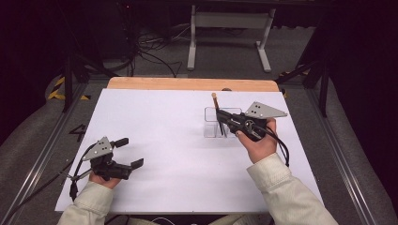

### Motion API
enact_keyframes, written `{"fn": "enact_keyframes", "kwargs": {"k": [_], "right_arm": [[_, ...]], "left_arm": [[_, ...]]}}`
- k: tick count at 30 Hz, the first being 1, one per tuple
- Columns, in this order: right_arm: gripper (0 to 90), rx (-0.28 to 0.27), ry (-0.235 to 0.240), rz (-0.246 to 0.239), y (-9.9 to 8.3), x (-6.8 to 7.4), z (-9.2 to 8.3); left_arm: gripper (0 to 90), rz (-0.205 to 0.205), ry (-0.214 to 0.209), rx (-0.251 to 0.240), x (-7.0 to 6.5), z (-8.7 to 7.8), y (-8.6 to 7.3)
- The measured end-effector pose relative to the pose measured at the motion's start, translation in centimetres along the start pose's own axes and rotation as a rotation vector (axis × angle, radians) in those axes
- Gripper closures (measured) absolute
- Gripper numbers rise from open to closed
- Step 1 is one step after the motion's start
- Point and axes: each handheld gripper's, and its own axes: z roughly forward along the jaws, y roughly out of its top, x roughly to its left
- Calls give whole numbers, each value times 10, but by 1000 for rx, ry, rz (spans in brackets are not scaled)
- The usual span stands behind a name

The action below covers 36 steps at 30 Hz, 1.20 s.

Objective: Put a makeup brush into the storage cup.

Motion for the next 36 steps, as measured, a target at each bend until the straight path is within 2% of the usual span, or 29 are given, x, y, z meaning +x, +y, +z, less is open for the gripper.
{"fn": "enact_keyframes", "kwargs": {"k": [15, 20, 32, 36], "right_arm": [[839, -50, -67, 45, 0, -14, 3], [838, -77, -96, 85, 0, -19, 5], [838, -99, -152, 95, -3, -28, 13], [838, -121, -166, 100, -4, -32, 14]], "left_arm": [[0, -2, 3, -6, -1, 0, 0], [0, 0, 4, -8, -1, 0, 0], [0, 4, 1, -4, 0, 0, 0], [0, 0, 0, -13, -1, 0, 0]]}}
